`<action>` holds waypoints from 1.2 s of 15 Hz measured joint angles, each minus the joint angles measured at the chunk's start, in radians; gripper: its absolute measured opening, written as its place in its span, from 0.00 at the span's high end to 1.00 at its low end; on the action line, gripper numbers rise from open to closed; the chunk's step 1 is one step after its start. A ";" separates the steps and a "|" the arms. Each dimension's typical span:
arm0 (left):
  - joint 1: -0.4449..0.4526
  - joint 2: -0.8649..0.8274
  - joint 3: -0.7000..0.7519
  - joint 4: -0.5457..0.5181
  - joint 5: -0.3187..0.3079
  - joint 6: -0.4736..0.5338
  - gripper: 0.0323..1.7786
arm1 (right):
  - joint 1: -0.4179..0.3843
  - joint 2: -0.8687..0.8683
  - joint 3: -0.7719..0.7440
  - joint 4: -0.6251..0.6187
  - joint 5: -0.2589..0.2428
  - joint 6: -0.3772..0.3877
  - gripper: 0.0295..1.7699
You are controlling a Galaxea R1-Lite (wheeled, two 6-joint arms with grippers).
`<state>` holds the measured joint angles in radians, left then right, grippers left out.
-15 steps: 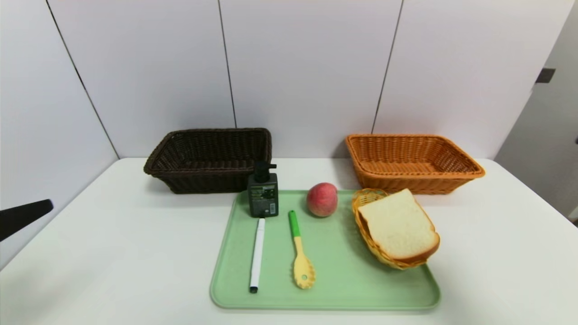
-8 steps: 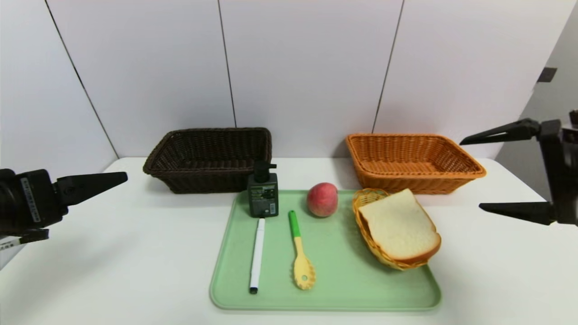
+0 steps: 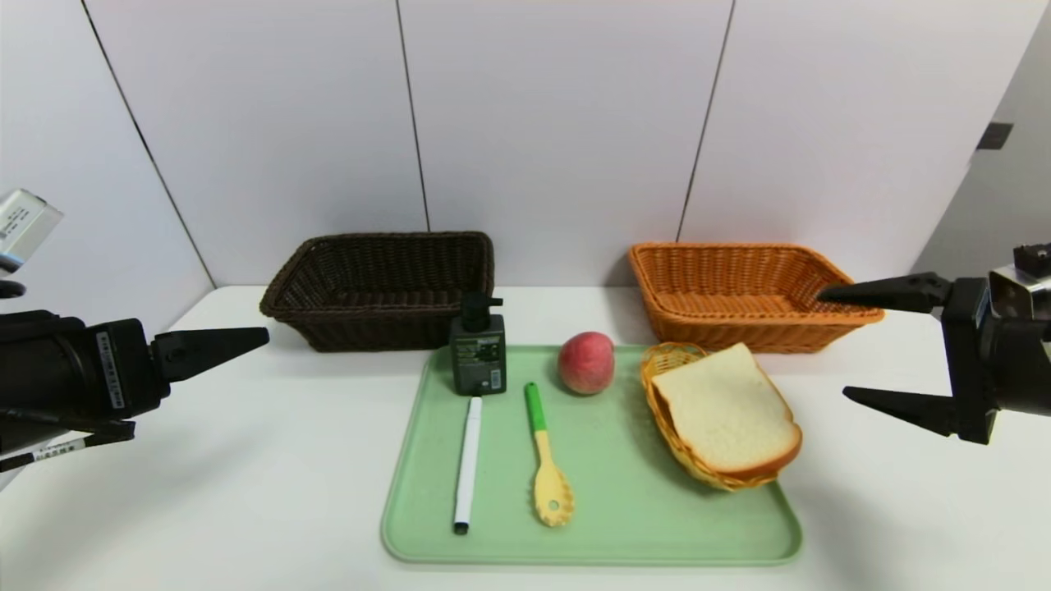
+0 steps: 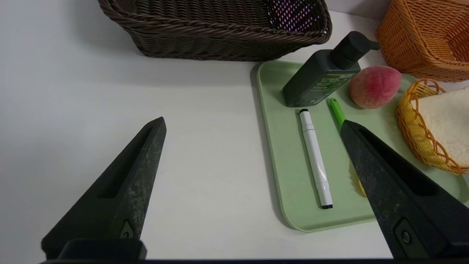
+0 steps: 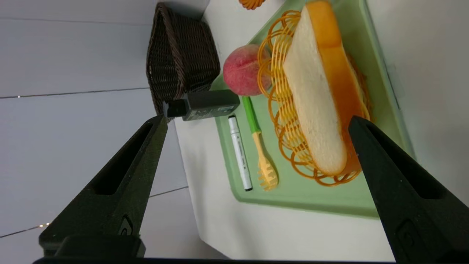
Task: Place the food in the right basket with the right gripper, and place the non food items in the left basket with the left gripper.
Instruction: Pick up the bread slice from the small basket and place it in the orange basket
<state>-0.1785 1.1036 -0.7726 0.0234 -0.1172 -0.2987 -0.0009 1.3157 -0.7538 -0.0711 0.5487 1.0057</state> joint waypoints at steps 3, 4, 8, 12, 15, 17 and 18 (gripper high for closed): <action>-0.022 0.013 0.001 0.000 0.001 -0.004 0.05 | -0.004 0.000 0.121 -0.171 0.000 -0.004 0.03; -0.027 0.020 0.001 0.000 0.002 -0.005 0.05 | -0.005 0.006 0.150 -0.219 0.000 -0.003 0.03; -0.039 0.068 0.030 -0.071 0.045 -0.002 0.05 | -0.002 0.037 0.209 -0.316 0.005 0.000 0.03; -0.075 0.124 0.131 -0.324 0.080 0.001 0.05 | 0.001 0.097 0.256 -0.457 0.011 0.006 0.03; -0.081 0.140 0.146 -0.341 0.079 0.001 0.05 | 0.008 0.139 0.268 -0.478 0.029 0.005 0.03; -0.082 0.144 0.148 -0.341 0.079 0.002 0.05 | 0.009 0.171 0.273 -0.509 0.040 0.007 0.03; -0.082 0.145 0.148 -0.341 0.079 0.001 0.05 | 0.010 0.186 0.276 -0.539 0.041 0.011 0.03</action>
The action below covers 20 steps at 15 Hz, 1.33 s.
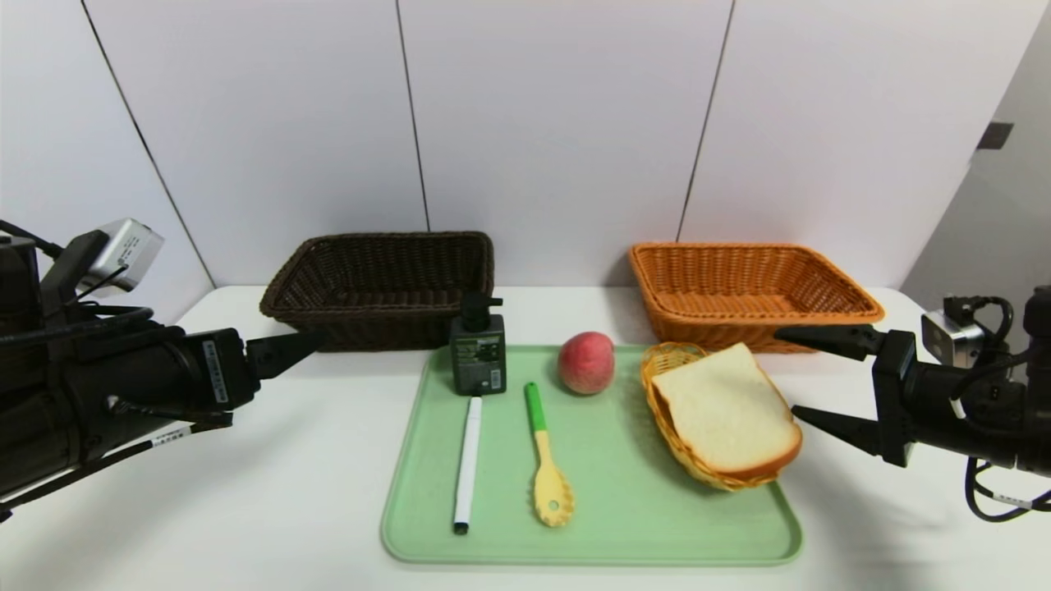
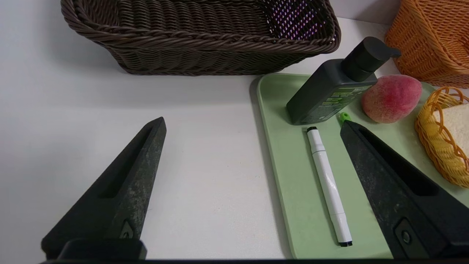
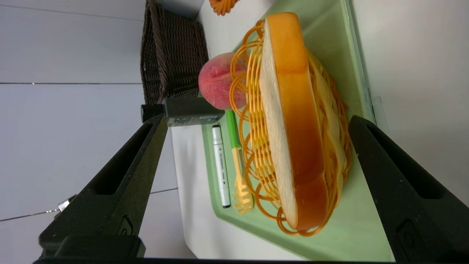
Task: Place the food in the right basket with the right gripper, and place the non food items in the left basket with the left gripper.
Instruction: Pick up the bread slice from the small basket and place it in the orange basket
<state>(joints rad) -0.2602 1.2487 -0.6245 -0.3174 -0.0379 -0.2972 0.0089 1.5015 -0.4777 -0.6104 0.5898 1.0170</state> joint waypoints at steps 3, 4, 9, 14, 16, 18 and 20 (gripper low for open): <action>0.000 0.004 0.001 0.000 -0.001 -0.001 0.05 | 0.005 0.034 0.003 -0.039 0.003 0.013 0.03; -0.001 0.006 0.001 0.000 0.000 -0.001 0.05 | 0.007 0.042 0.002 -0.040 0.006 0.028 0.03; 0.000 0.009 -0.001 -0.001 -0.001 -0.002 0.05 | 0.029 0.061 -0.003 -0.060 0.007 0.076 0.03; 0.000 0.008 0.001 -0.001 0.000 -0.003 0.05 | 0.039 0.063 -0.002 -0.106 0.020 0.153 0.03; 0.000 0.005 0.003 -0.001 0.000 -0.003 0.05 | 0.047 0.060 -0.002 -0.106 0.020 0.163 0.03; 0.001 0.003 0.003 -0.001 0.005 -0.006 0.05 | 0.054 0.055 -0.002 -0.106 0.023 0.167 0.03; 0.001 0.001 0.004 -0.001 0.011 -0.006 0.05 | 0.060 0.046 -0.002 -0.106 0.045 0.160 0.03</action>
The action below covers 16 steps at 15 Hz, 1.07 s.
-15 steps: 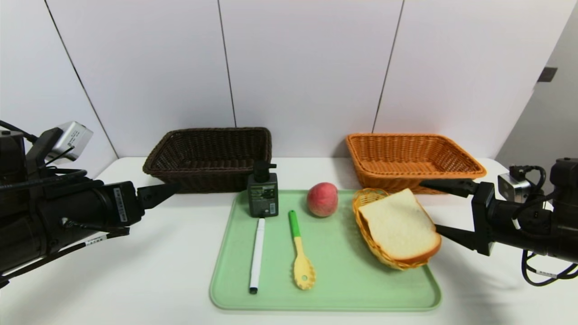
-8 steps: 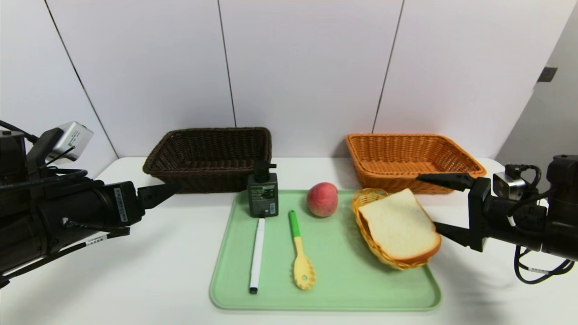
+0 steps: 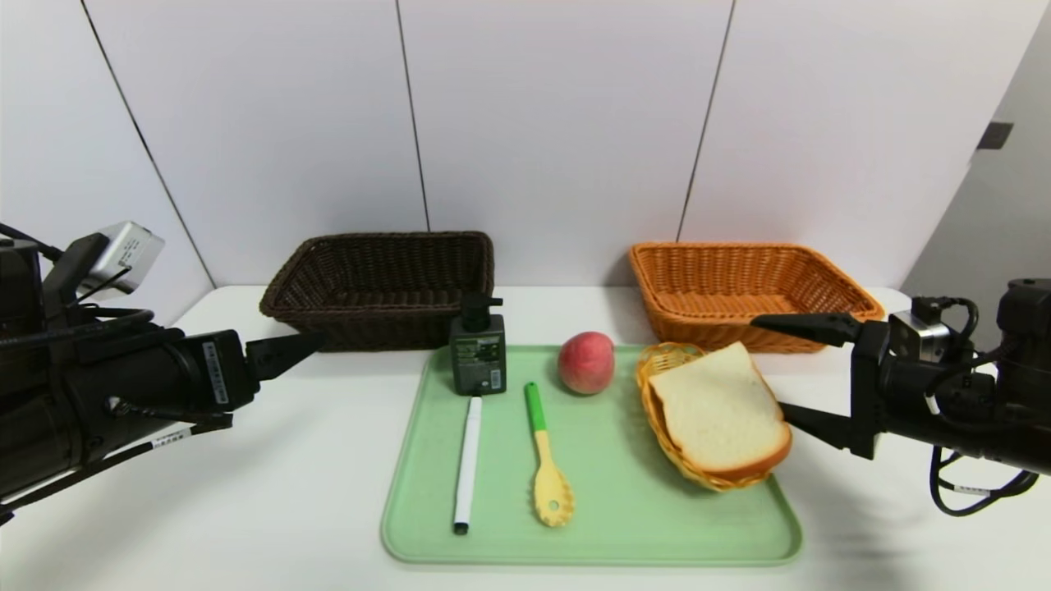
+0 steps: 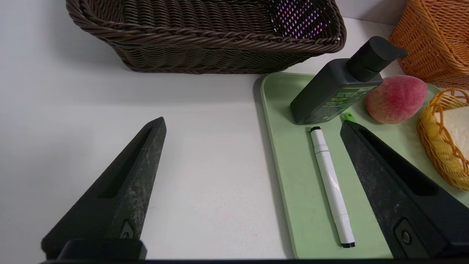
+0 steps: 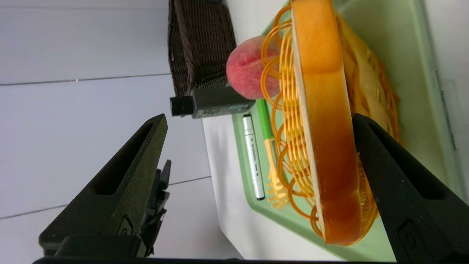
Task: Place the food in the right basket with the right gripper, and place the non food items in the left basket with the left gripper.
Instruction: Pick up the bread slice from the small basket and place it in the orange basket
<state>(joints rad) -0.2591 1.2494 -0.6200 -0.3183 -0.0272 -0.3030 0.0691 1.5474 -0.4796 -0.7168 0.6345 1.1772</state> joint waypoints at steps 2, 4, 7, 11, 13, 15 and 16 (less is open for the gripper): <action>0.000 -0.002 0.000 0.000 0.001 0.000 0.05 | 0.005 -0.003 -0.001 0.003 0.001 -0.012 0.03; 0.000 -0.004 -0.001 0.000 0.001 0.000 0.05 | 0.011 0.001 0.001 0.011 0.000 -0.037 0.03; 0.000 -0.005 -0.001 0.000 0.001 0.000 0.05 | 0.019 0.015 0.013 0.015 -0.003 -0.070 0.03; 0.000 -0.006 -0.003 0.000 0.001 0.000 0.05 | 0.021 0.033 0.018 0.021 -0.007 -0.110 0.03; 0.000 -0.006 -0.003 0.000 0.001 0.000 0.05 | 0.021 0.039 0.018 0.049 -0.009 -0.128 0.03; 0.000 -0.004 -0.003 0.000 0.001 0.000 0.05 | 0.021 0.035 0.016 0.063 -0.009 -0.133 0.03; 0.000 -0.003 -0.002 0.000 0.001 0.000 0.05 | 0.021 0.033 0.015 0.063 -0.010 -0.134 0.03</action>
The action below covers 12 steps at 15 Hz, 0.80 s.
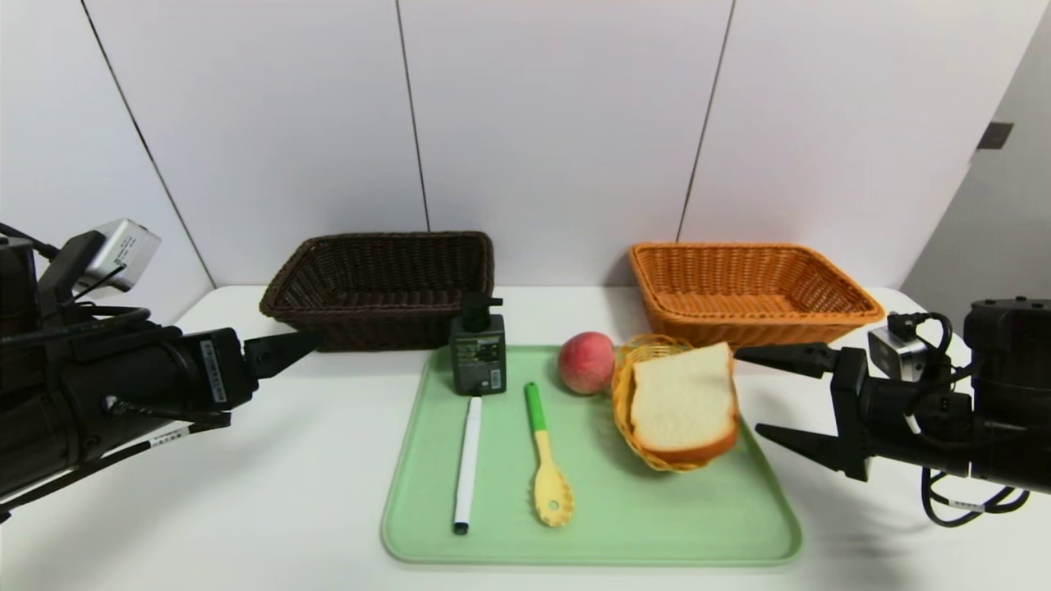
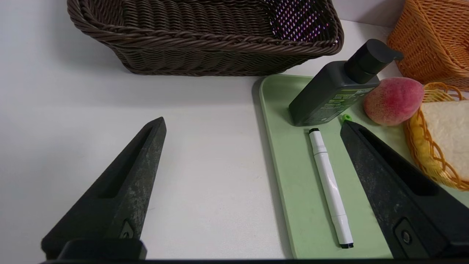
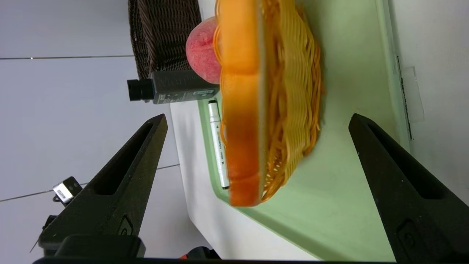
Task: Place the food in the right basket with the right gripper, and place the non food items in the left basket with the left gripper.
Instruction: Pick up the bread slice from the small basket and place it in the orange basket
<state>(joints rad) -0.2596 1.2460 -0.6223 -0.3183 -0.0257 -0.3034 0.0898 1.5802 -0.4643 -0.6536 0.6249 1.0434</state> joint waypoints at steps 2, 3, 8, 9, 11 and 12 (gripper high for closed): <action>0.000 0.002 0.001 0.000 0.000 -0.001 0.05 | 0.000 -0.008 -0.002 0.014 0.000 -0.001 0.03; 0.000 0.003 0.001 0.000 0.000 -0.001 0.05 | 0.000 -0.011 -0.007 0.036 0.000 -0.005 0.03; 0.000 0.003 0.003 0.000 0.000 -0.001 0.05 | 0.017 -0.021 -0.031 0.083 -0.001 -0.010 0.03; 0.000 0.003 0.003 0.000 0.000 -0.004 0.05 | 0.019 -0.025 -0.044 0.108 0.000 -0.009 0.03; 0.000 0.003 0.004 0.000 0.000 -0.004 0.05 | 0.033 -0.037 -0.084 0.185 -0.002 -0.008 0.03; 0.000 0.003 0.004 0.000 0.000 -0.004 0.05 | 0.040 -0.038 -0.109 0.223 -0.013 -0.010 0.03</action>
<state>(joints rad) -0.2598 1.2487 -0.6181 -0.3185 -0.0257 -0.3077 0.1294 1.5419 -0.5734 -0.4304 0.6123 1.0338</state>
